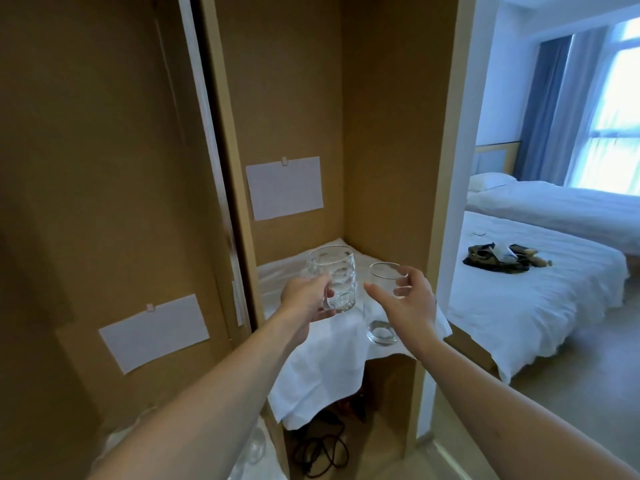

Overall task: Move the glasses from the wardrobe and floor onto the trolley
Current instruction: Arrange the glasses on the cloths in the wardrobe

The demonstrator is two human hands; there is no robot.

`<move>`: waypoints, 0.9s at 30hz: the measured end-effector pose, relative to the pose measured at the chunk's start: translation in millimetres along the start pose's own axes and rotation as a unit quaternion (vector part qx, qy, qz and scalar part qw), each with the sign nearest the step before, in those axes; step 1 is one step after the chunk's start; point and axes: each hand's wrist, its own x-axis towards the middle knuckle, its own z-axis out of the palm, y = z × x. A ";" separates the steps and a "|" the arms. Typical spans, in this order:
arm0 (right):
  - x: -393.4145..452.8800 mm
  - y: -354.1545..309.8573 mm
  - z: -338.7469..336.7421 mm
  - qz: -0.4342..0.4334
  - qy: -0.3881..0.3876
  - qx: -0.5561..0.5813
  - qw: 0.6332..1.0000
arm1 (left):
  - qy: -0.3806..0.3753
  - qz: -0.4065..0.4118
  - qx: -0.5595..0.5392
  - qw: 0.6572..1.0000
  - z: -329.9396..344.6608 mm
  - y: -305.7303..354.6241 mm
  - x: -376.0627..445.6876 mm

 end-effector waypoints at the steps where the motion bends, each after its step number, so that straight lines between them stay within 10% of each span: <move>1: 9.0 5.0 4.2 0.003 0.000 -0.004 1.000 | 0.002 -0.003 0.001 1.000 3.9 -1.1 13.0; 27: 218.3 135.0 159.1 0.031 -0.134 -0.039 0.990 | 0.086 -0.107 -0.045 0.989 49.6 -61.1 259.6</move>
